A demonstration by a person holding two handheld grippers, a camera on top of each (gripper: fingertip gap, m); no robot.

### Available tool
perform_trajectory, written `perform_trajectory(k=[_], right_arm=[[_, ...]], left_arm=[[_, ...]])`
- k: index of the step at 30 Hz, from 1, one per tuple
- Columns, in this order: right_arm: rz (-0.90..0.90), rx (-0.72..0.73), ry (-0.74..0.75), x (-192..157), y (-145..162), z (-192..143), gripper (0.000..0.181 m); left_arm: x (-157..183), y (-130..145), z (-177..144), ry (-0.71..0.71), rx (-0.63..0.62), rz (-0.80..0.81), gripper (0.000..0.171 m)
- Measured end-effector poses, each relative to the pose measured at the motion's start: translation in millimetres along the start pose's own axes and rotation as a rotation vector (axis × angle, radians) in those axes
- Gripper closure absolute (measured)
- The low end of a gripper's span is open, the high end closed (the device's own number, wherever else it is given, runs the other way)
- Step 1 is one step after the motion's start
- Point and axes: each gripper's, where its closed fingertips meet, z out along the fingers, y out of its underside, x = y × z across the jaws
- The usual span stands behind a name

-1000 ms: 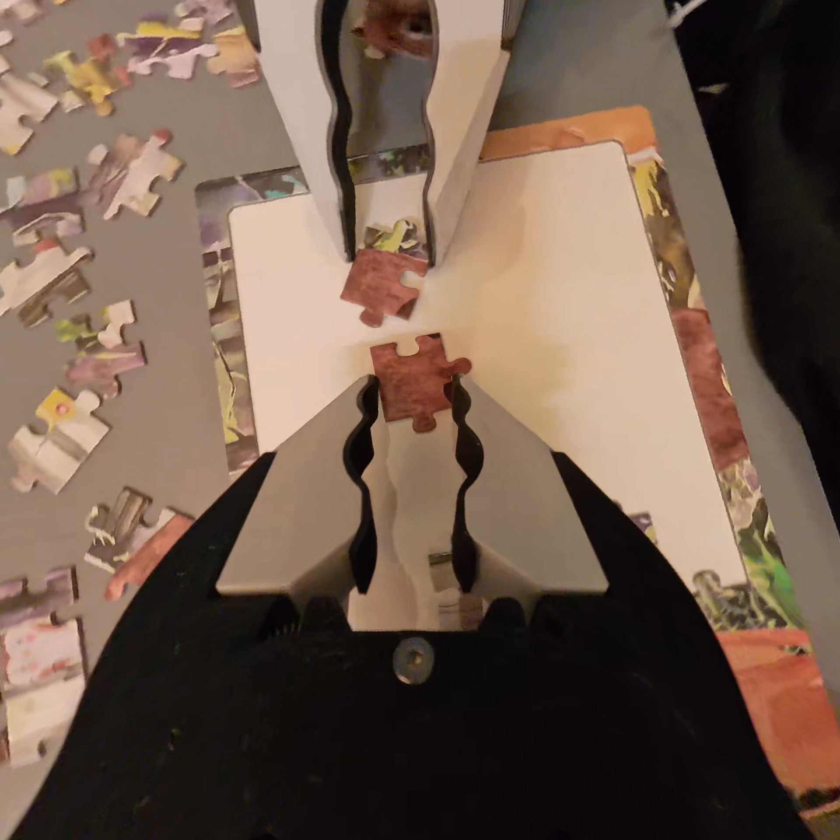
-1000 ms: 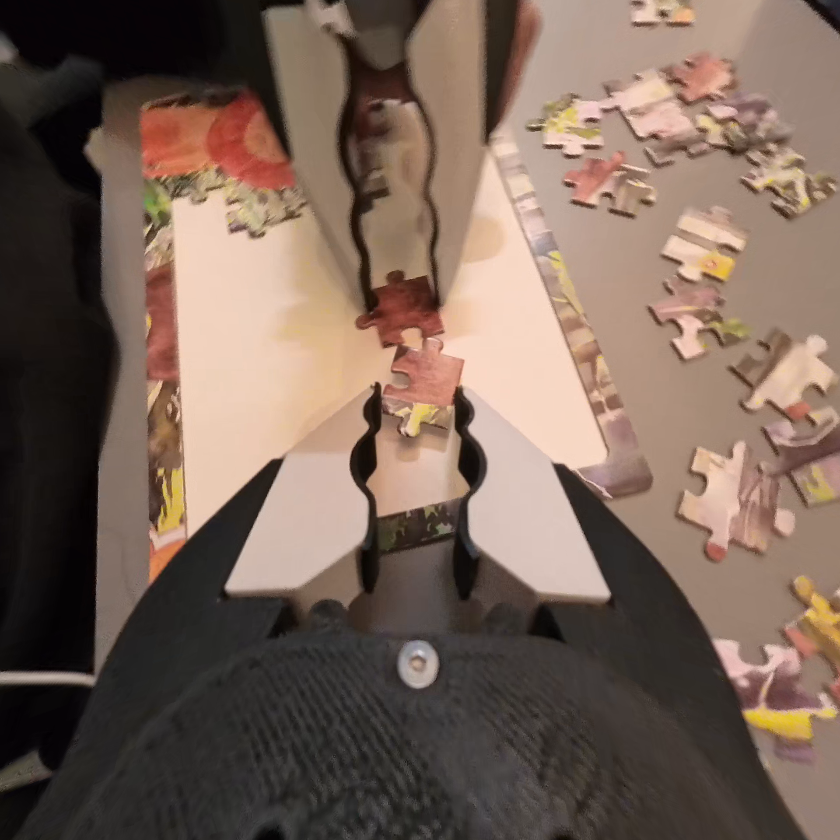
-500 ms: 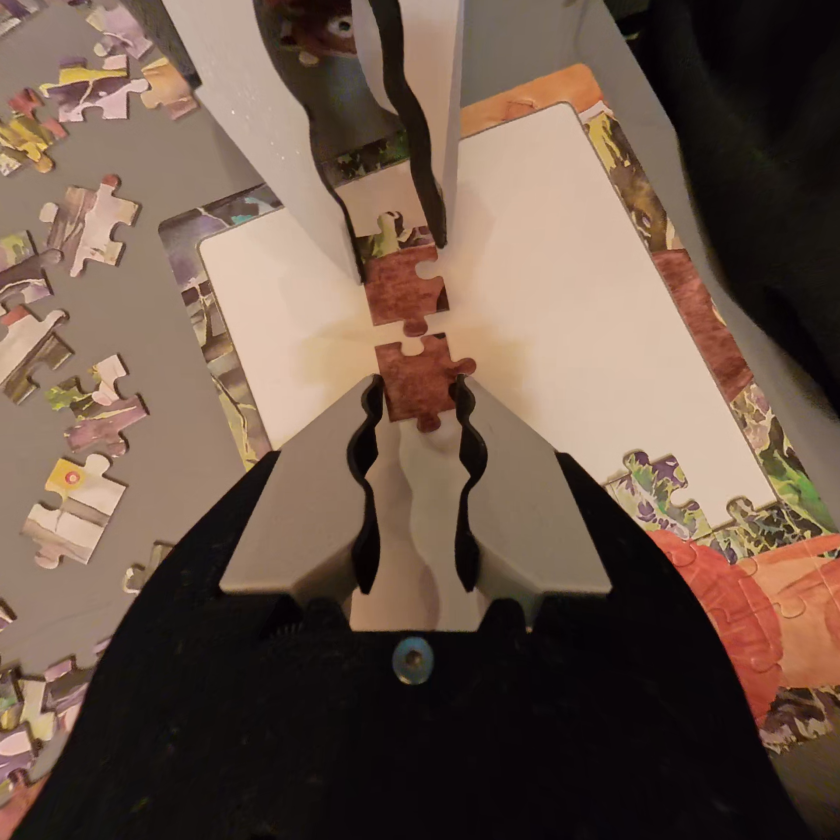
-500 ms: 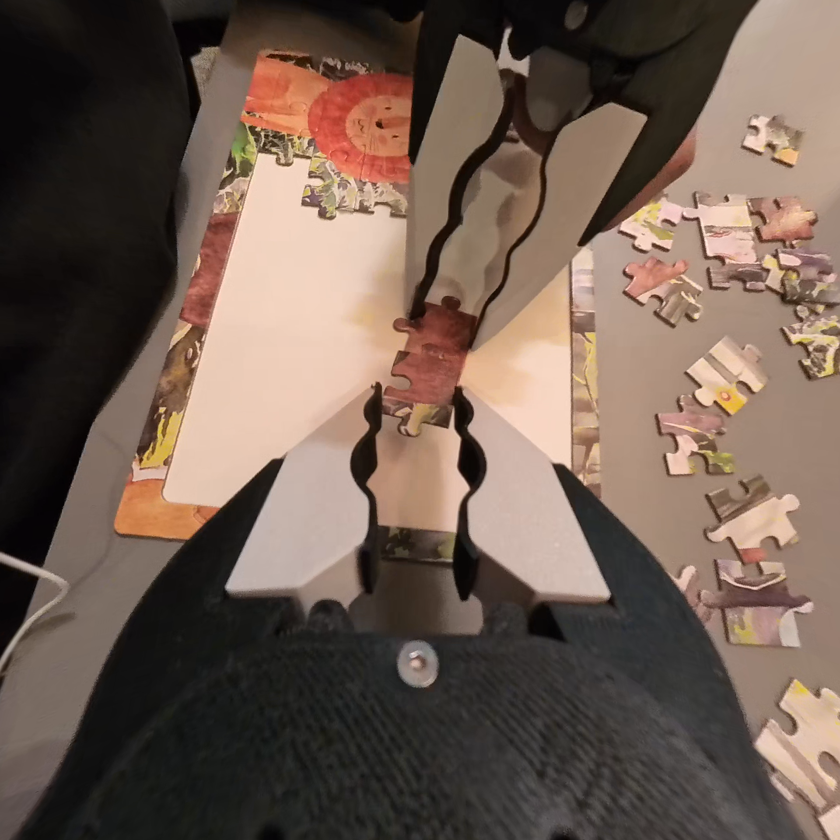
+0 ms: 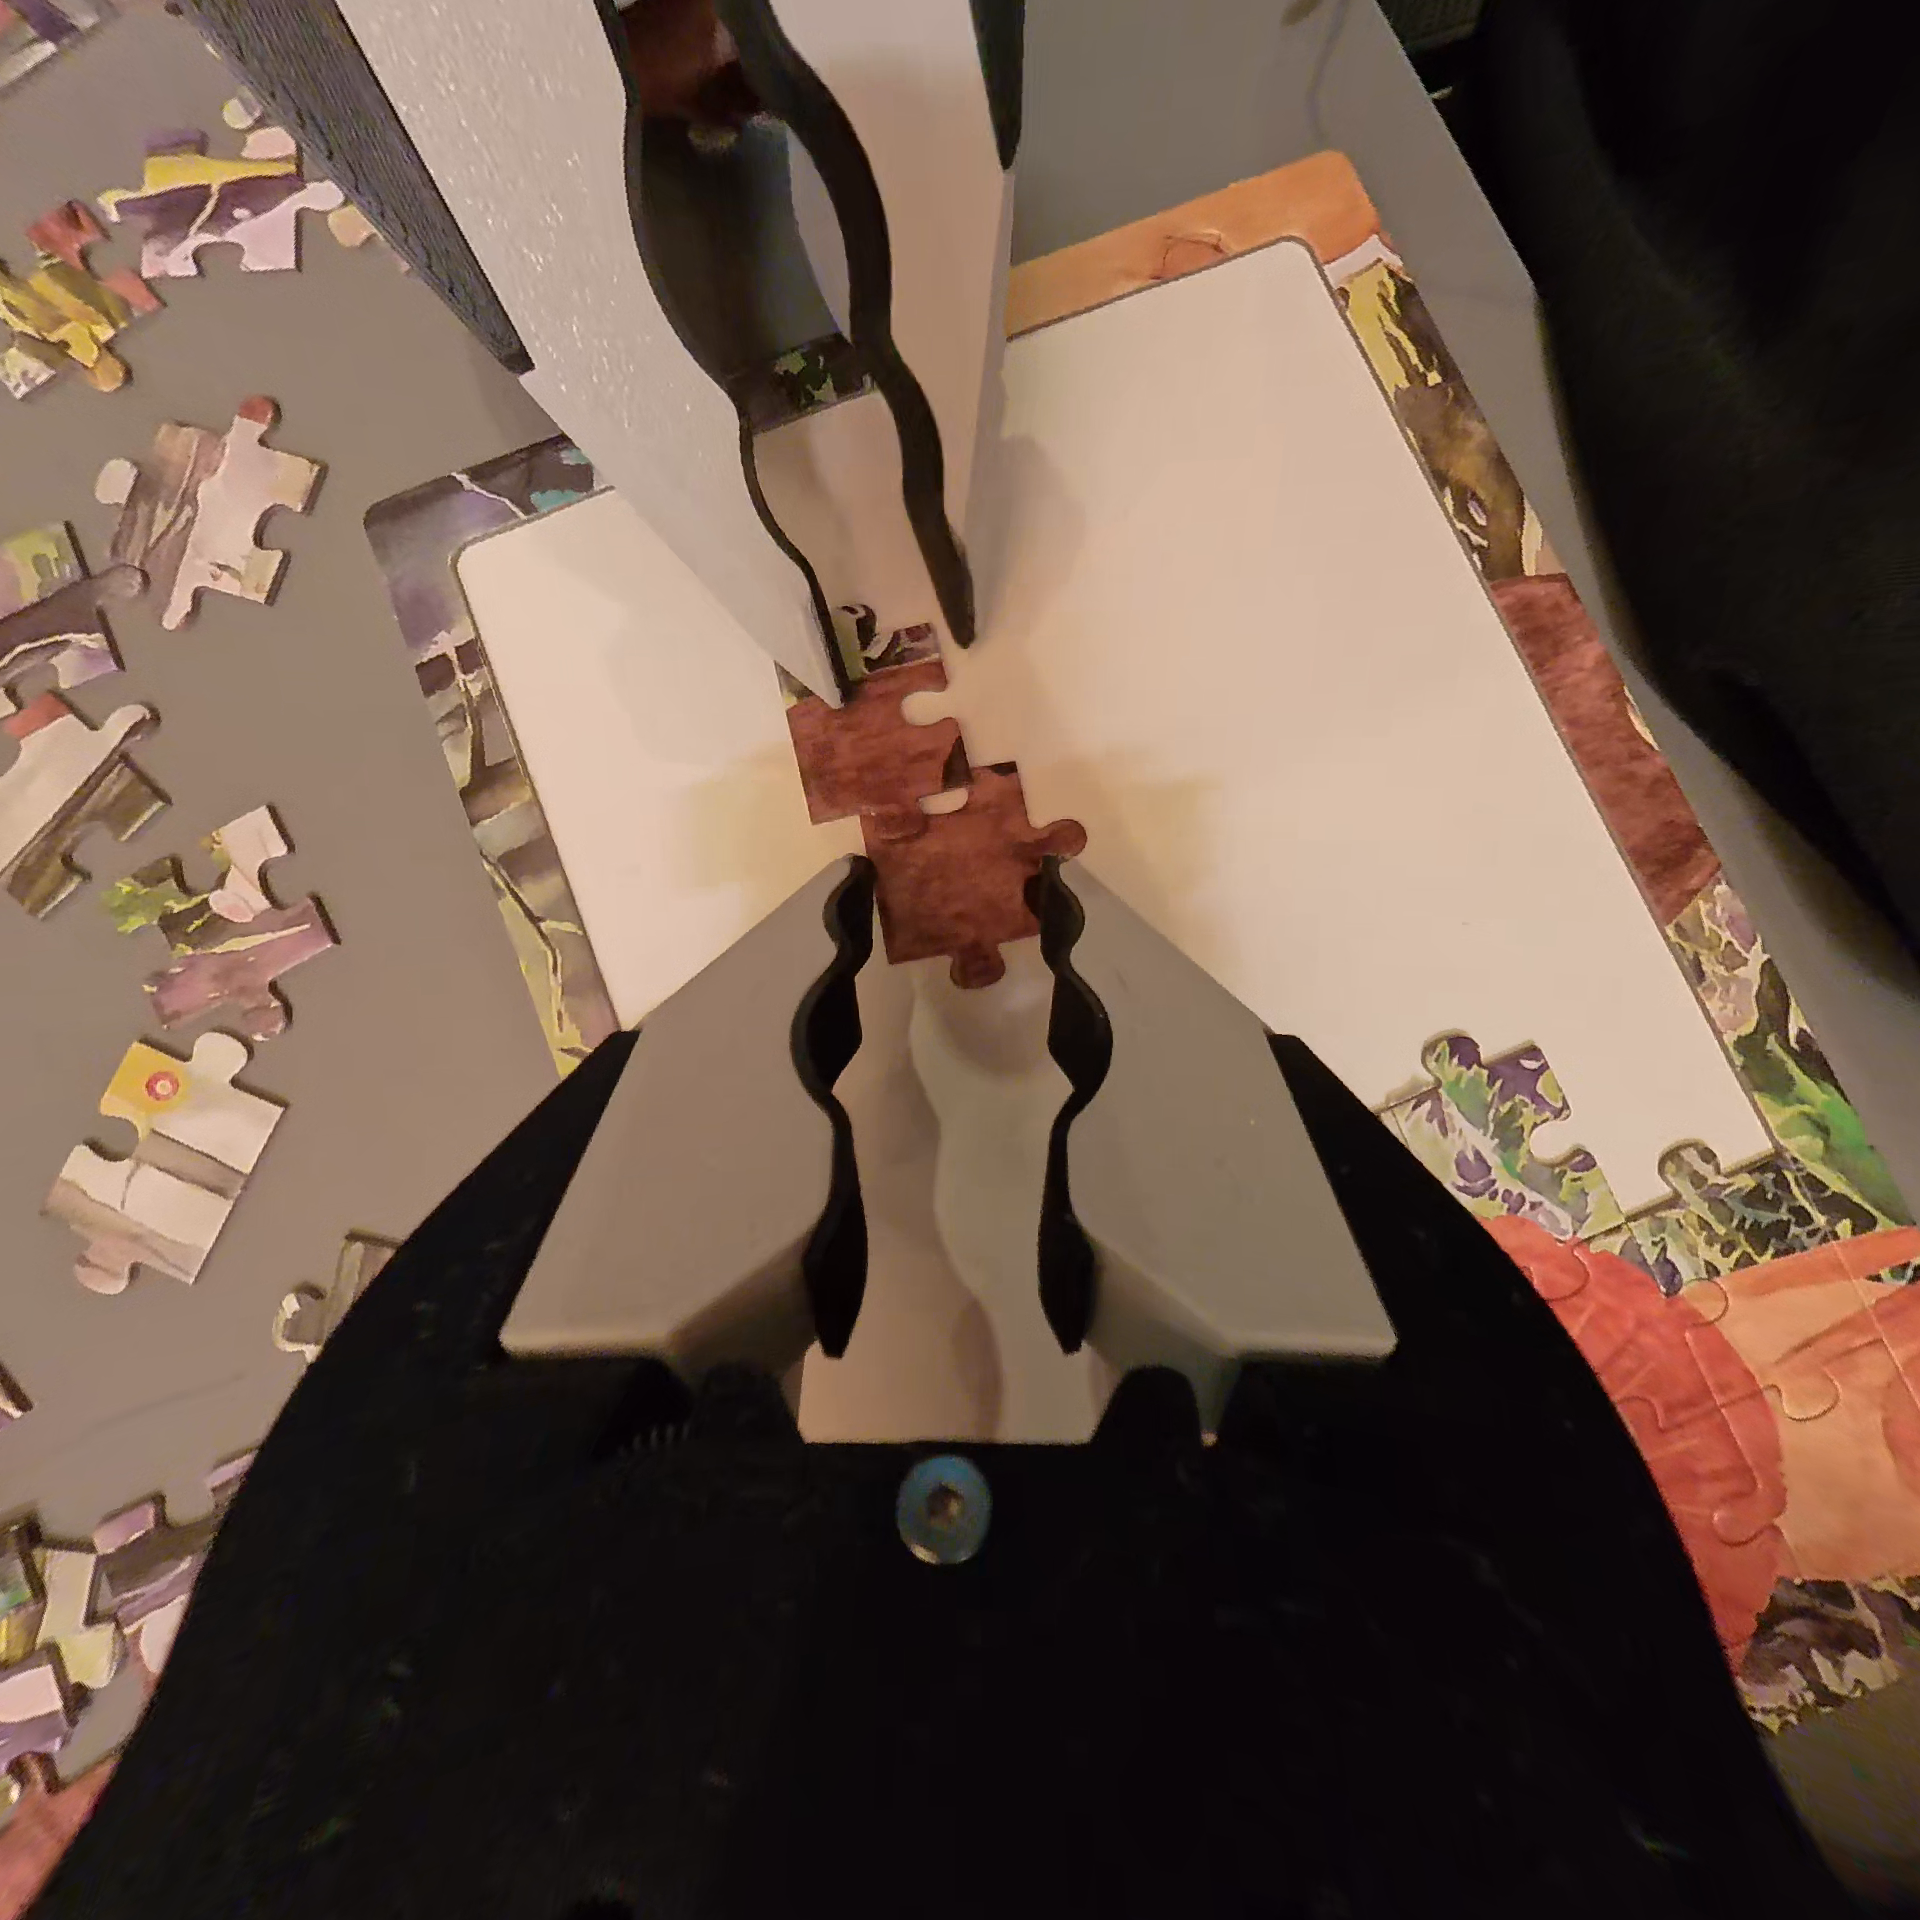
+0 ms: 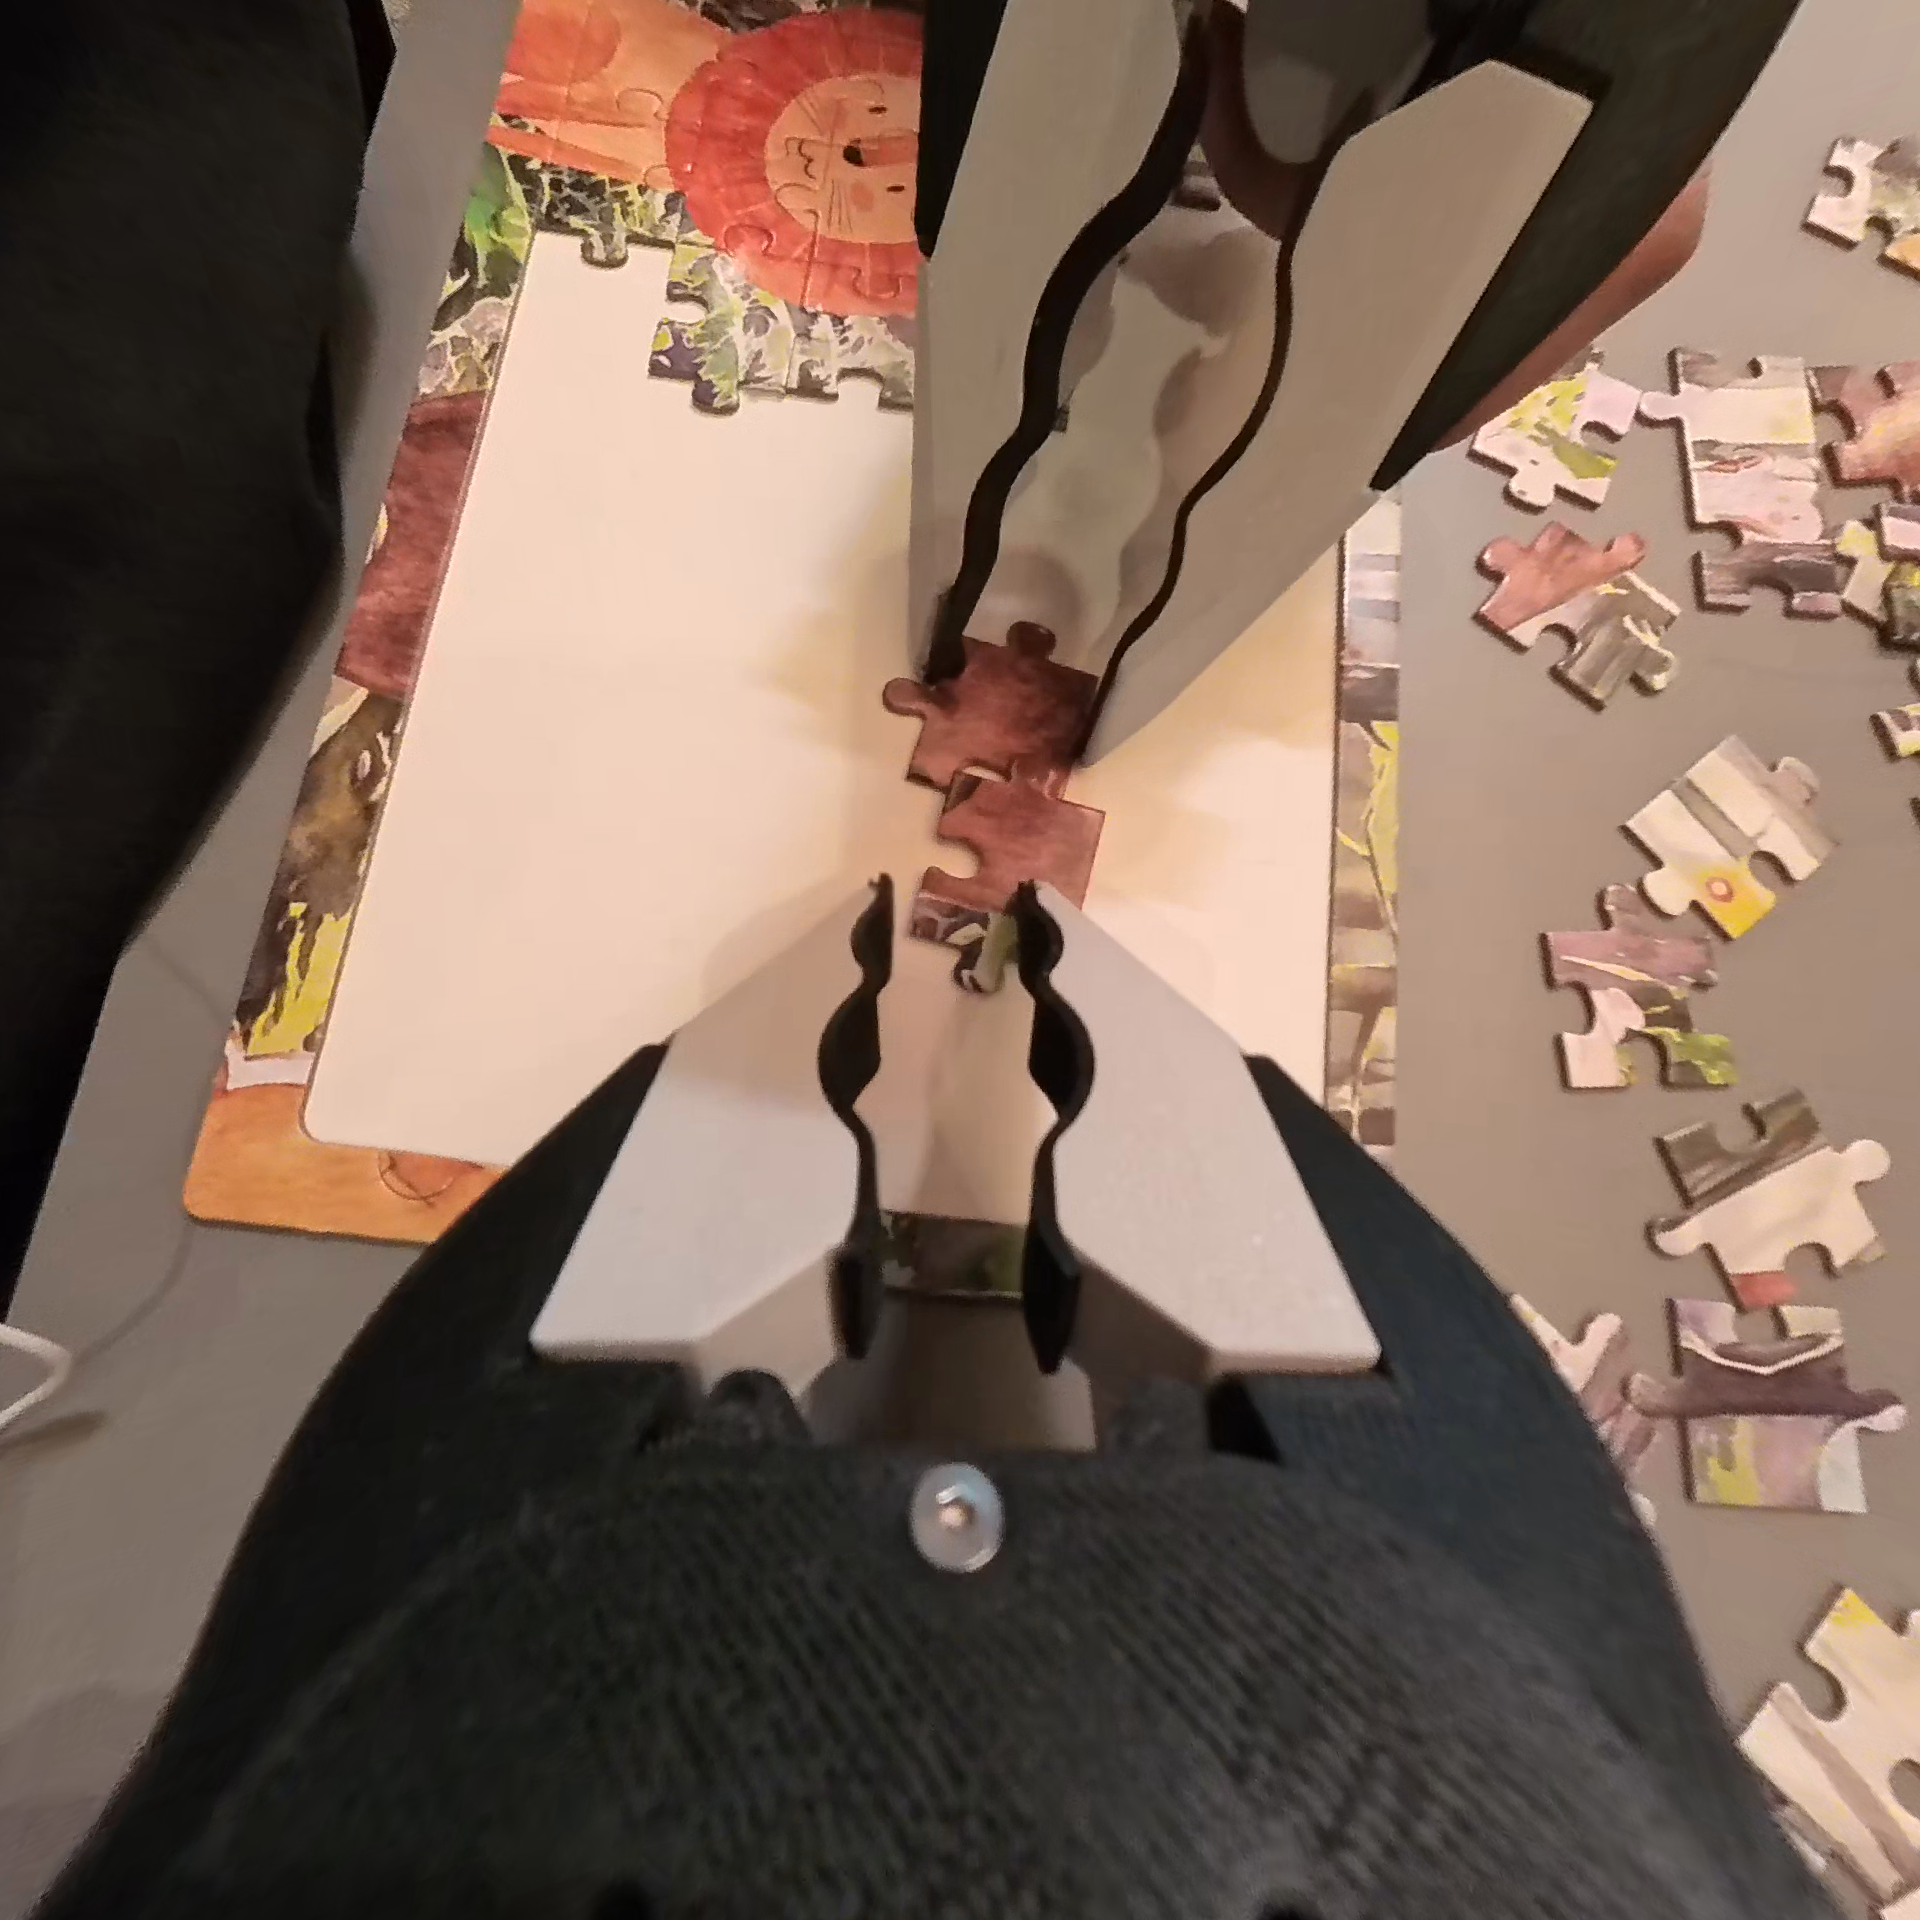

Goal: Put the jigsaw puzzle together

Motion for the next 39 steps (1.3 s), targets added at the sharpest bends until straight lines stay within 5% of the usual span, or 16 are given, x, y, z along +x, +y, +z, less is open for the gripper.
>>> perform_trajectory(k=[11, 17, 39], right_arm=[[0.064, 0.028, 0.075, 11.5, -5.5, 7.2, 0.134], [0.122, 0.05, 0.065, 12.9, -5.5, 8.5, 0.152], [0.054, -0.018, 0.071, 3.9, -4.8, 6.8, 0.152]], left_arm=[[0.1, 0.1, 0.1, -0.009, -0.003, -0.011, 0.139], [0.9, 0.4, 0.1, -0.02, -0.008, -0.017, 0.139], [0.8, 0.6, -0.2, -0.035, -0.017, -0.02, 0.139]])
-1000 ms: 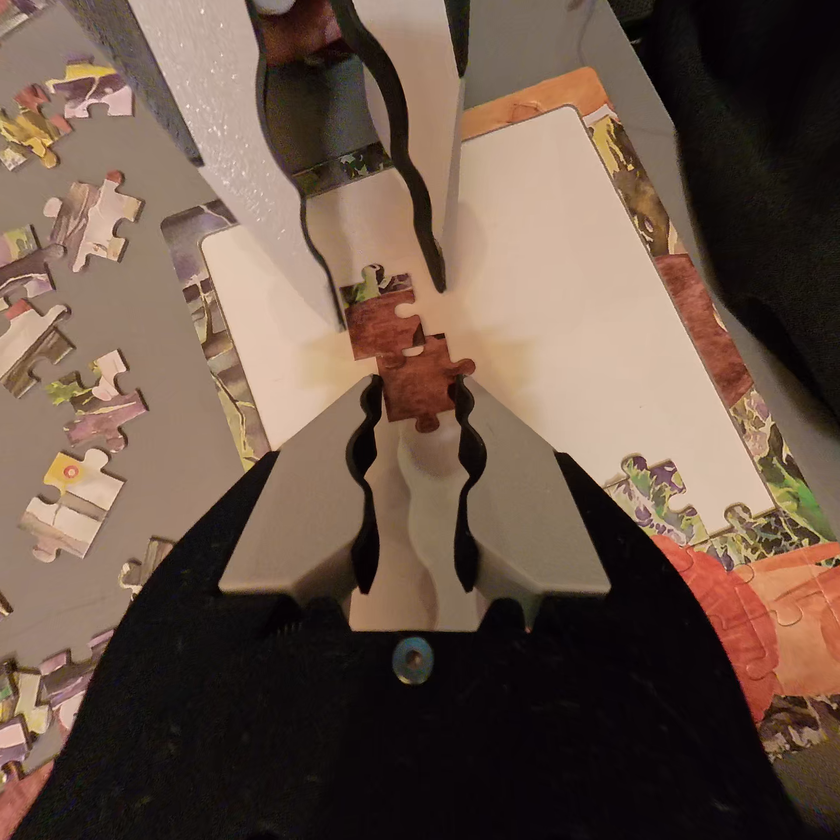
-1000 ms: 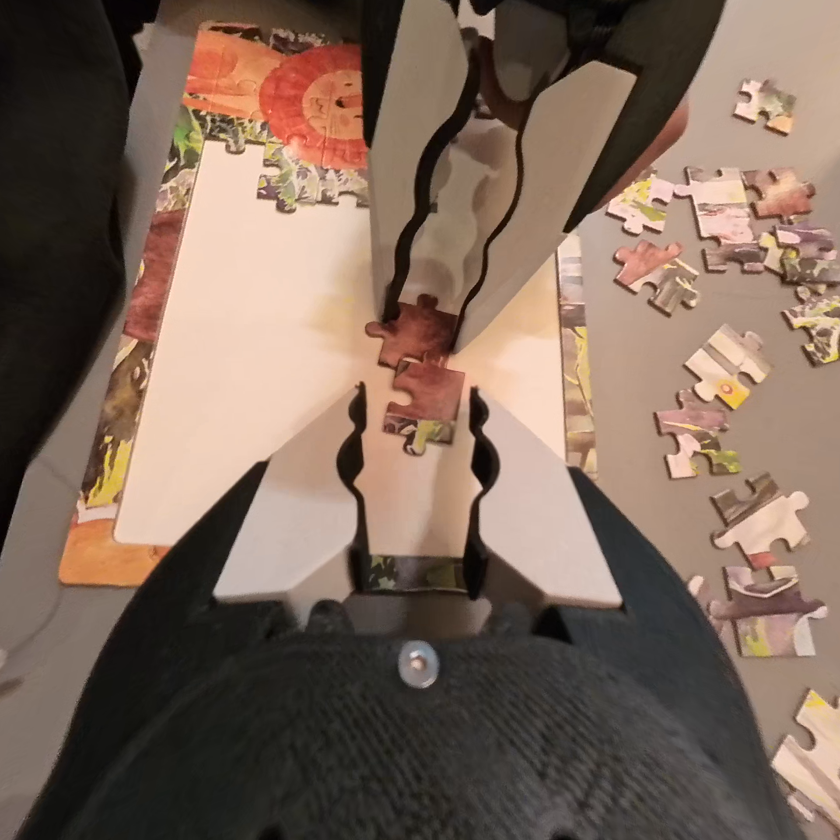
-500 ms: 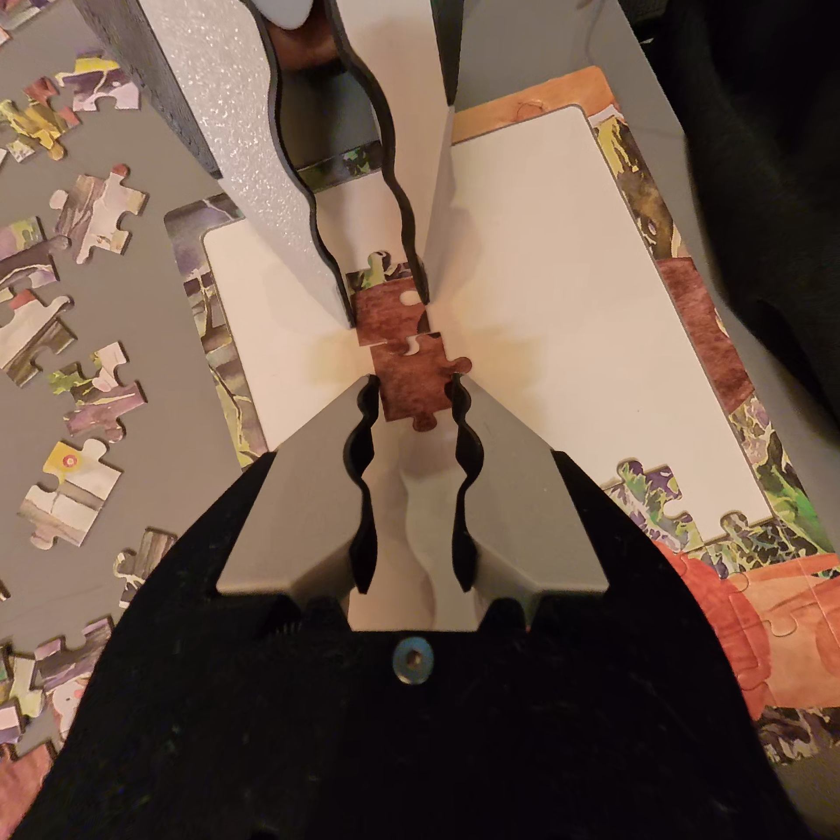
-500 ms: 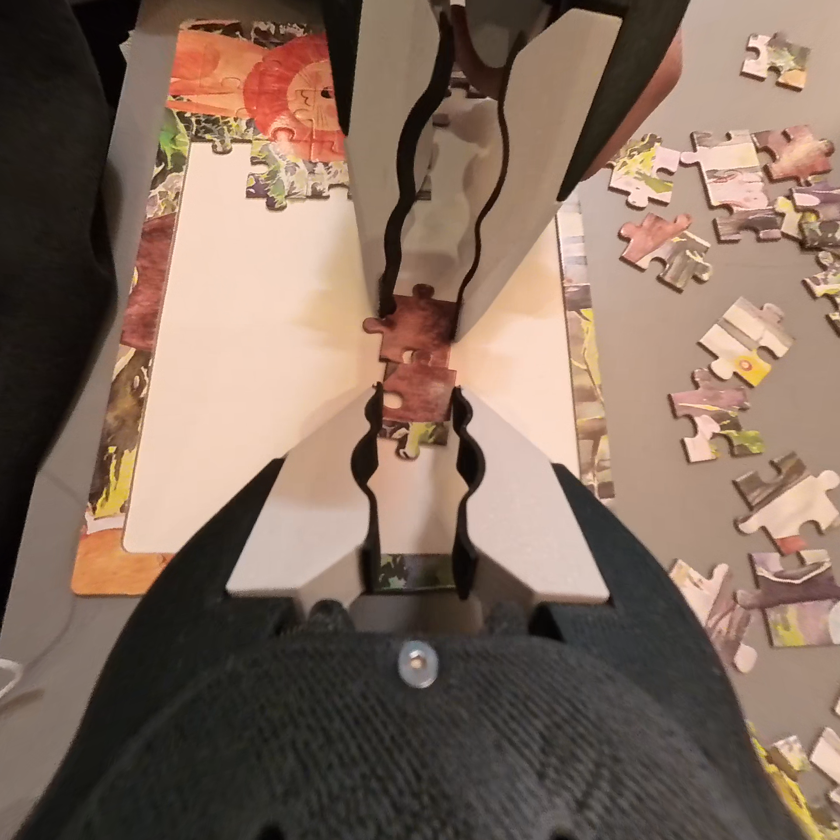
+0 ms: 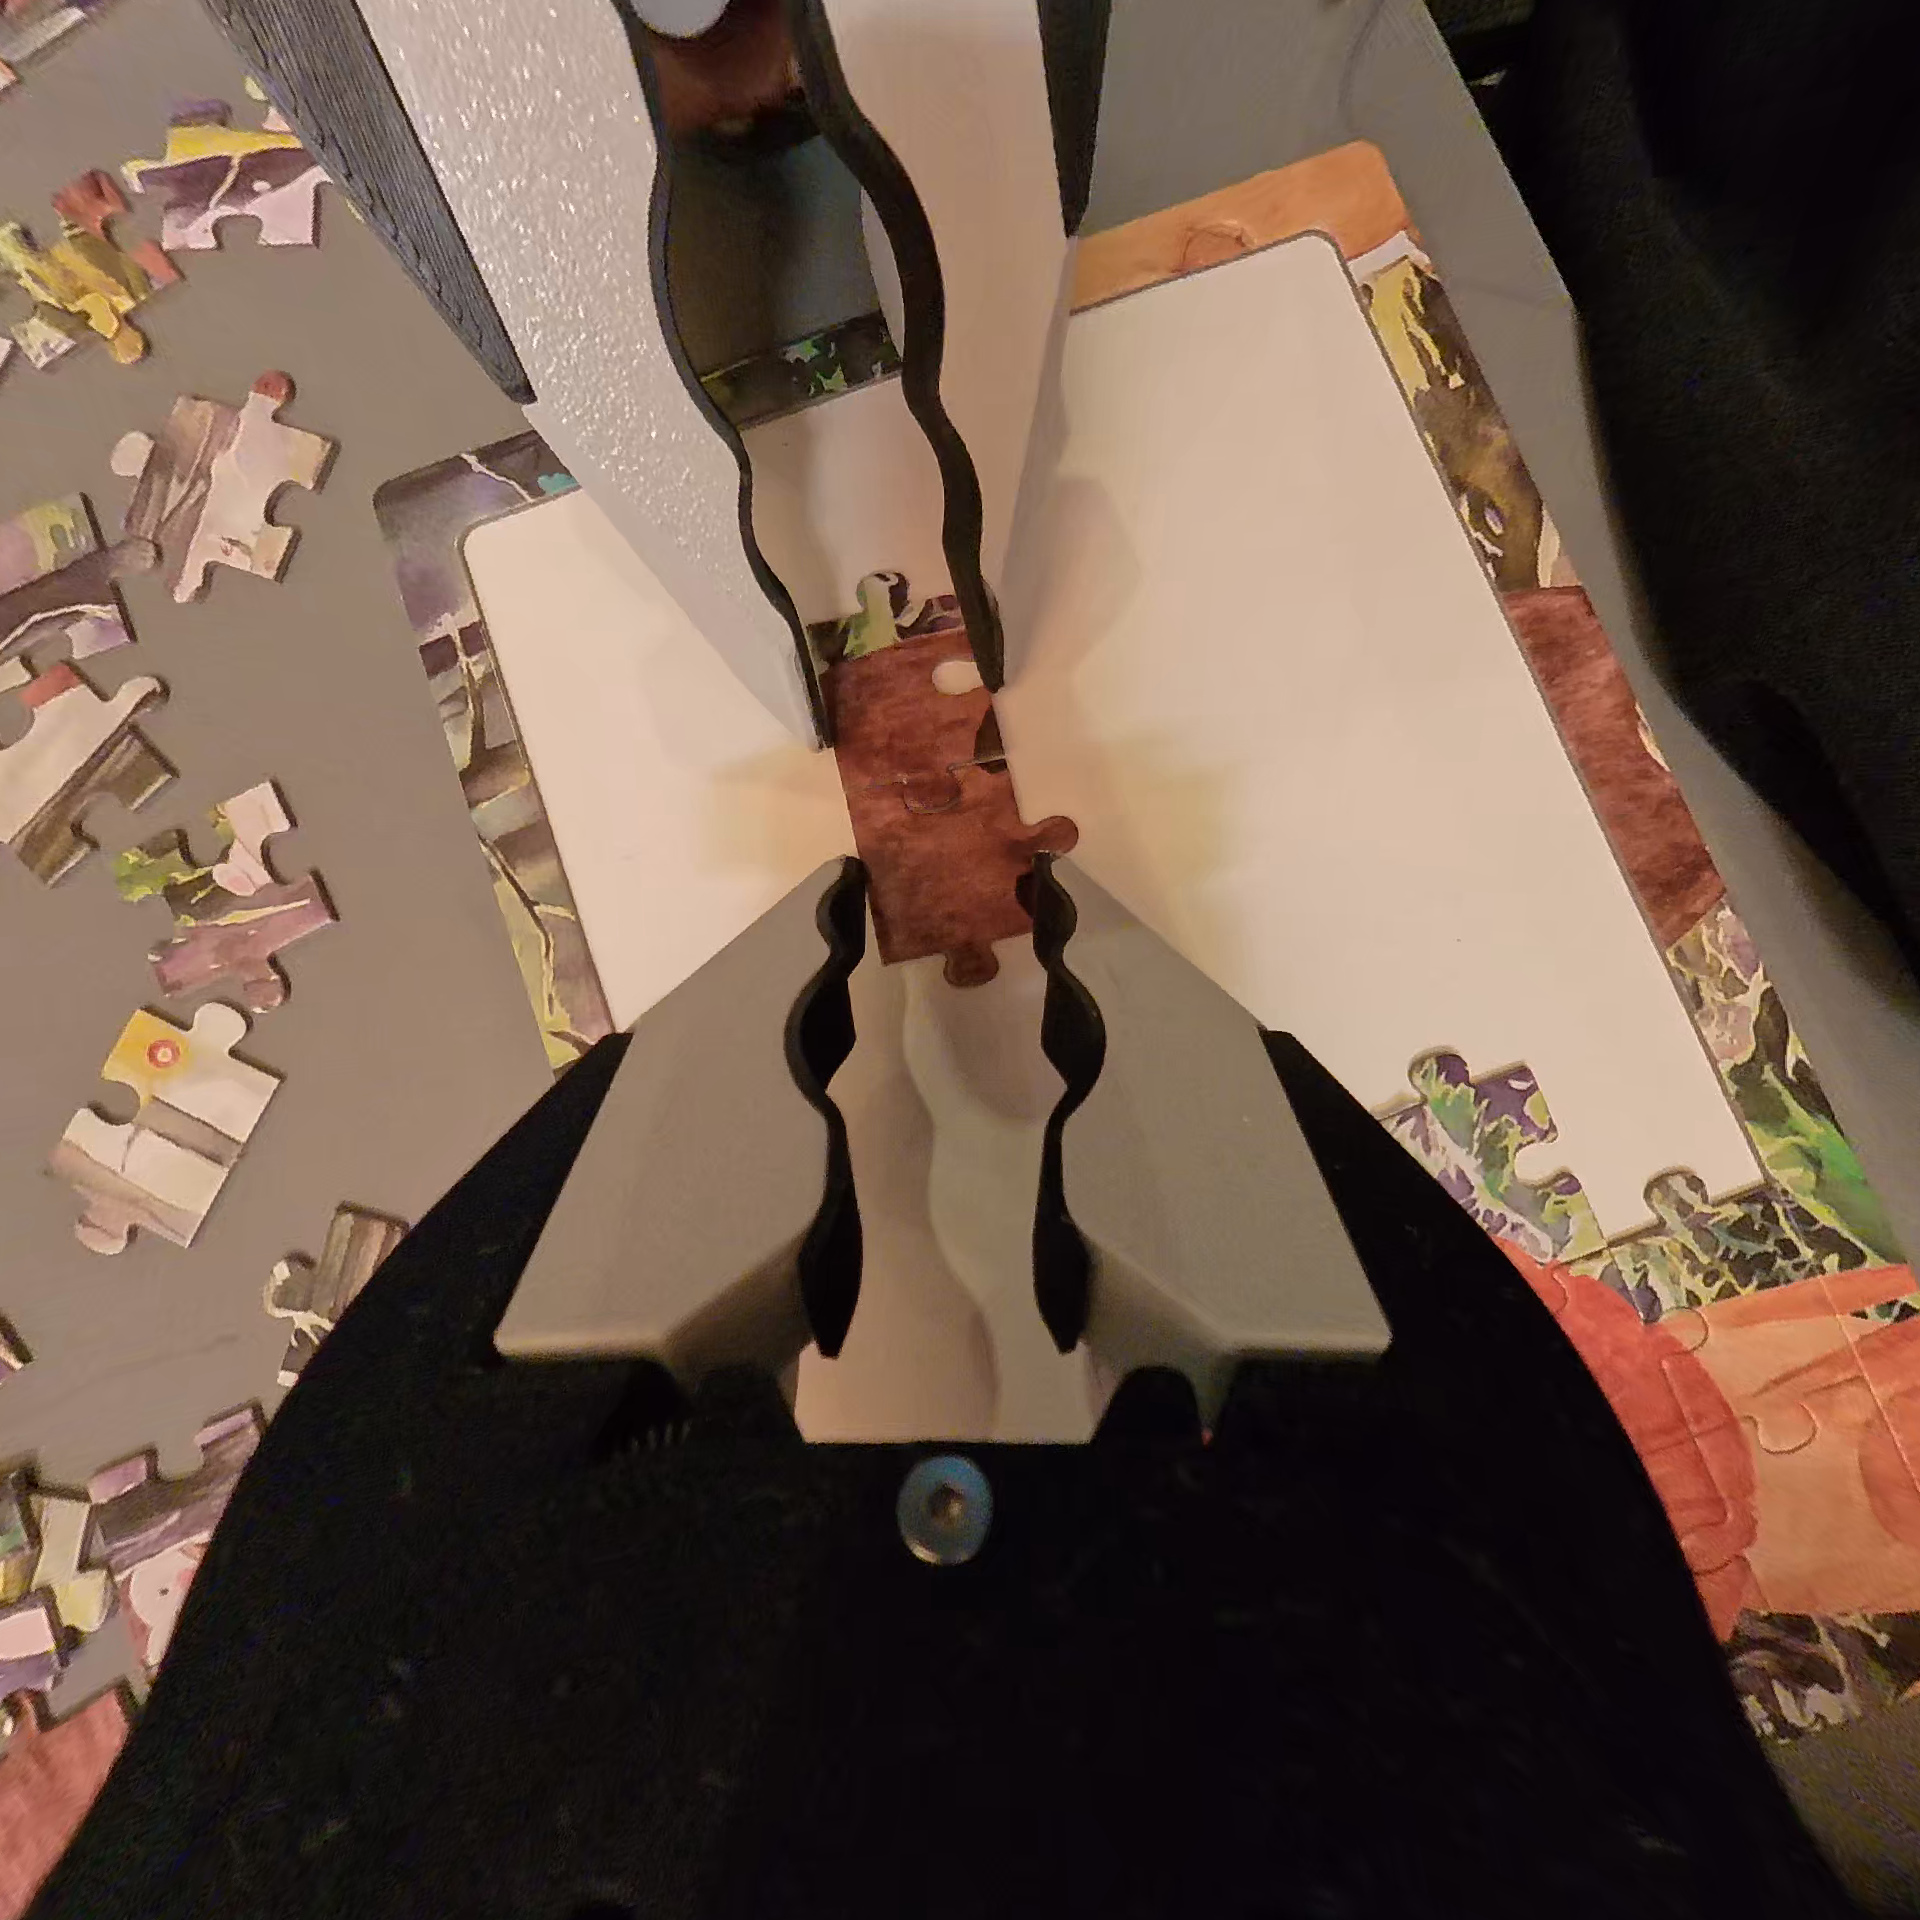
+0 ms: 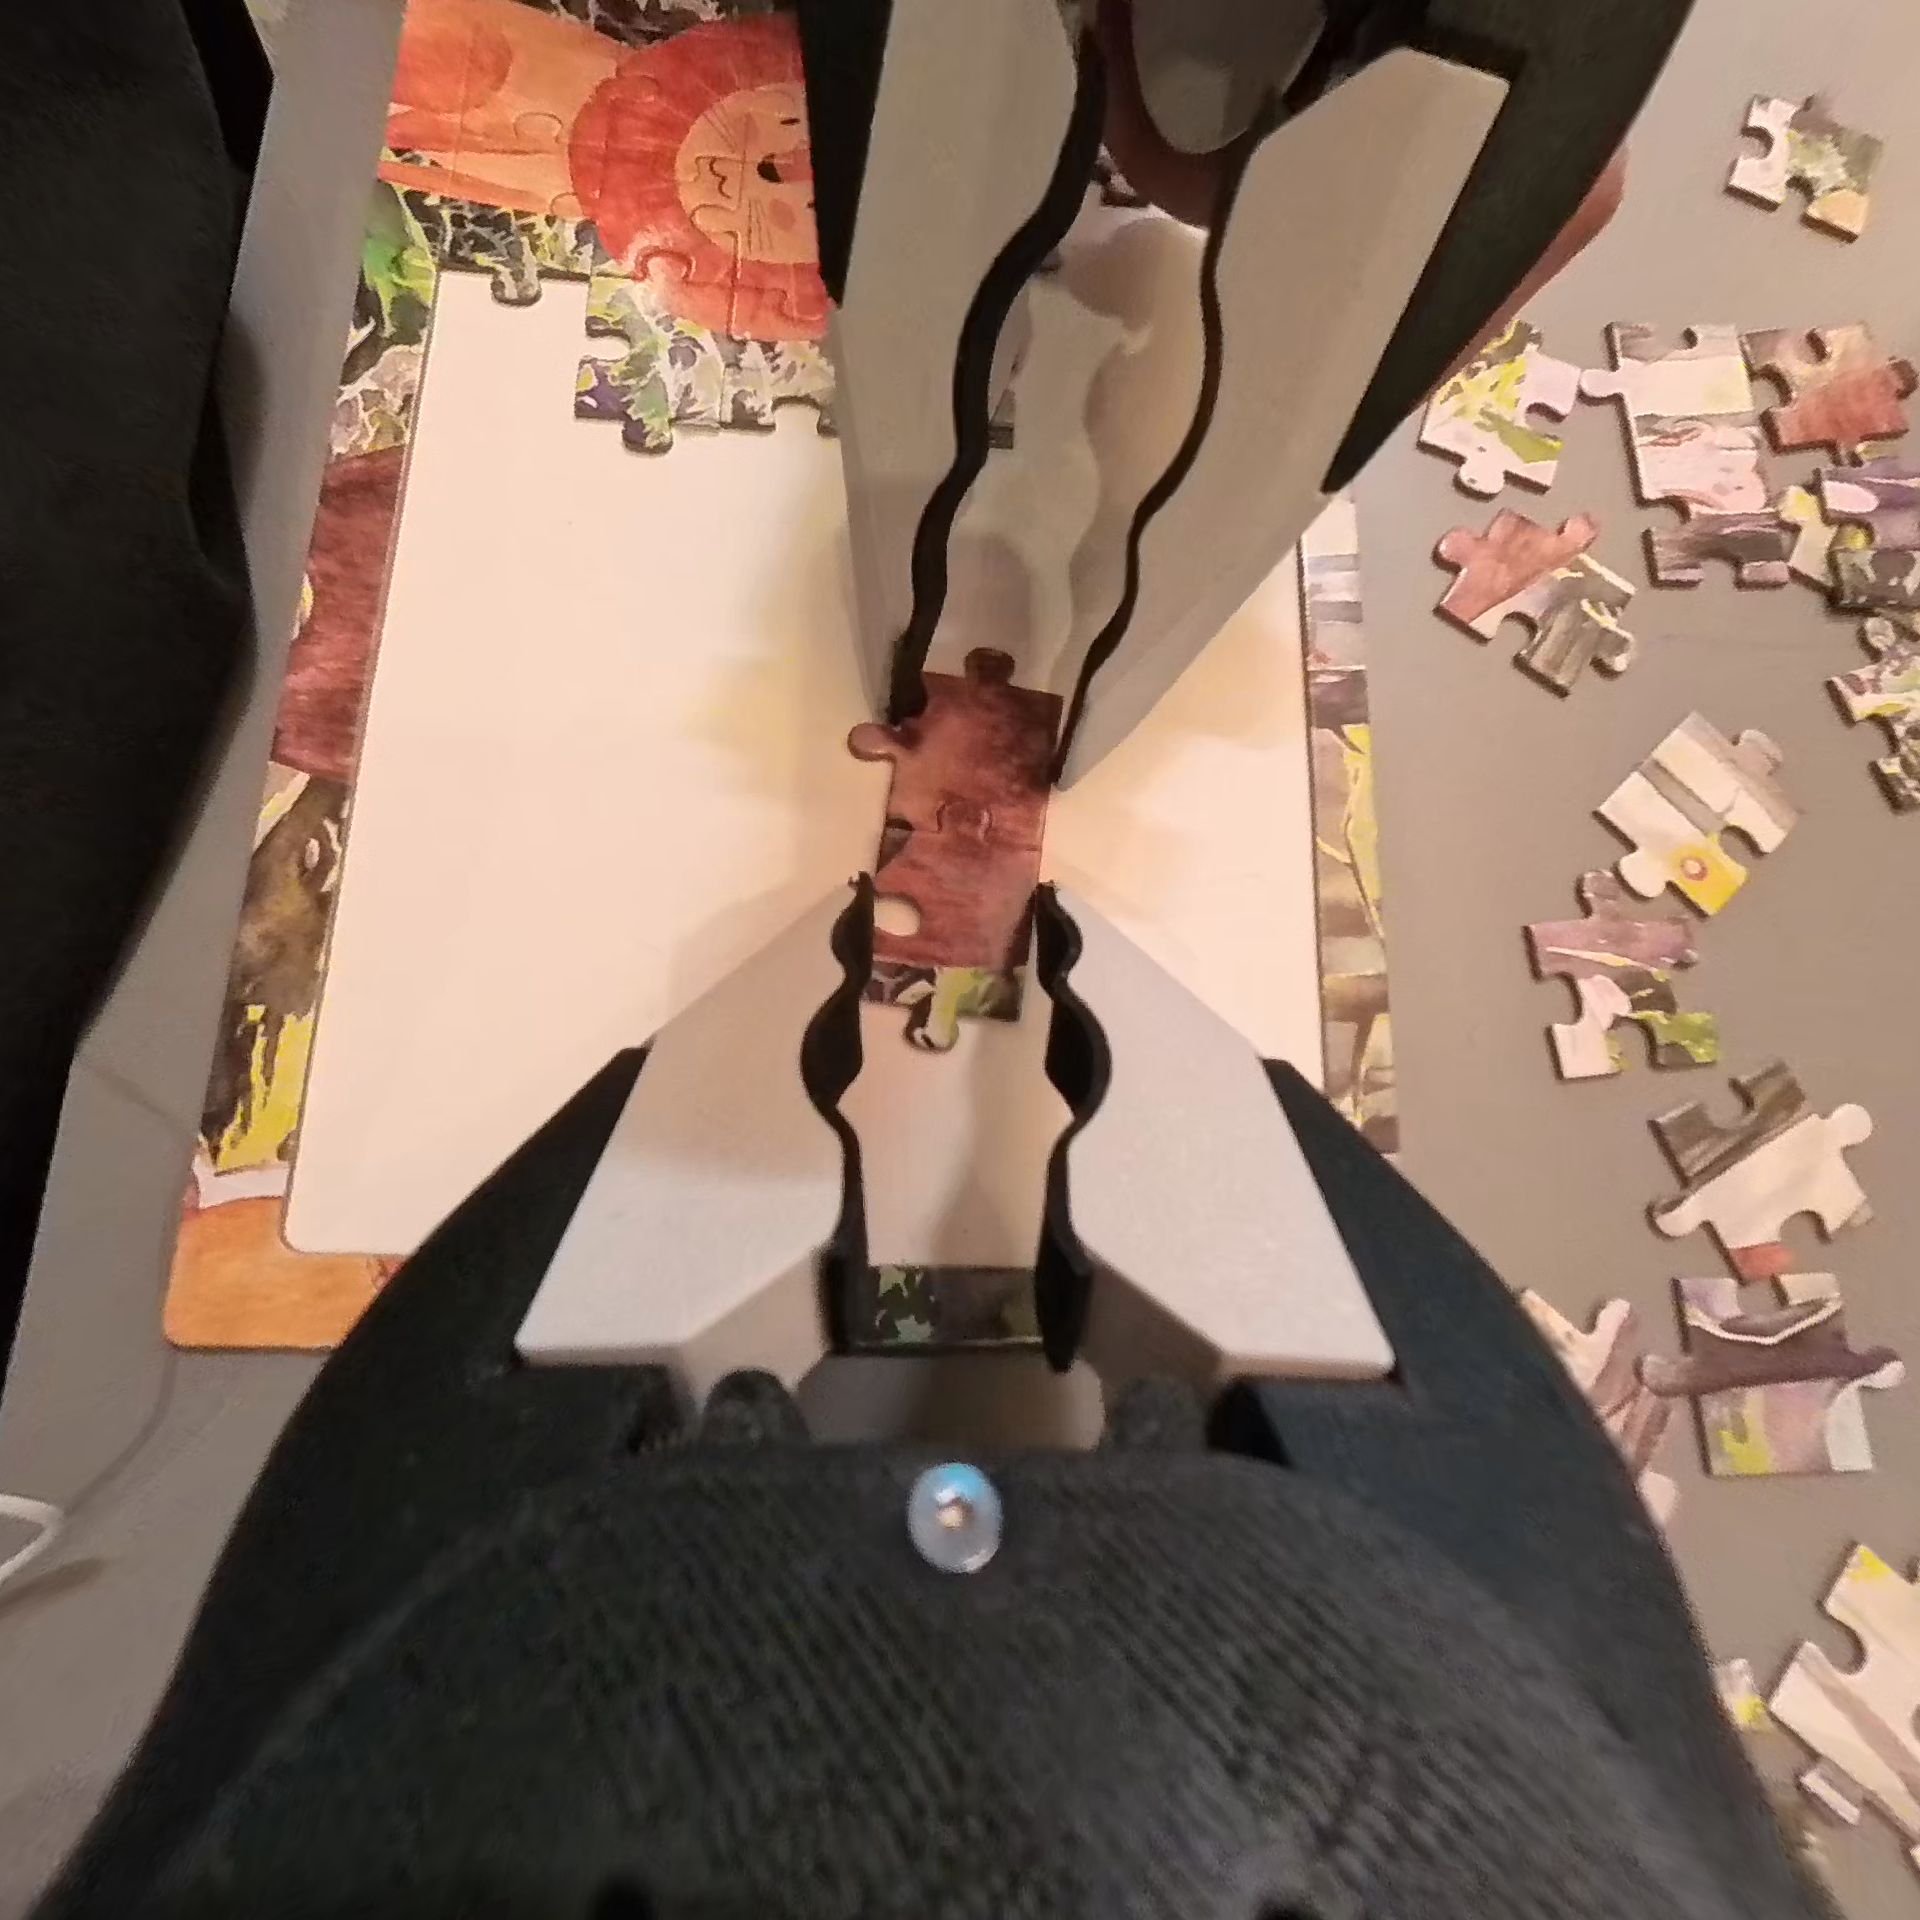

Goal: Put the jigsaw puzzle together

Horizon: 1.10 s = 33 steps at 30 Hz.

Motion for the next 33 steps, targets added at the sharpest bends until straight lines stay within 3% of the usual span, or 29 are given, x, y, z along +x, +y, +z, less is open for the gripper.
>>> perform_trajectory(k=[11, 18, 23, 33], right_arm=[[0.007, 0.005, 0.008, -1.9, -3.0, -2.6, 0.148], [0.056, 0.08, -0.026, -9.1, -9.1, -5.1, 0.156], [0.05, 0.053, -0.017, -10.6, -5.6, 2.2, 0.161], [0.06, 0.069, -0.042, -13.2, -9.2, 3.1, 0.158]], left_arm=[[0.2, -0.1, 0.1, -0.001, 0.005, -0.004, 0.139], [0.3, -0.2, 0.1, -0.005, 0.007, -0.008, 0.139], [0.4, -0.3, 0.2, -0.003, 0.003, -0.007, 0.139], [0.3, -0.7, 0.5, -0.015, 0.0, -0.016, 0.139]])
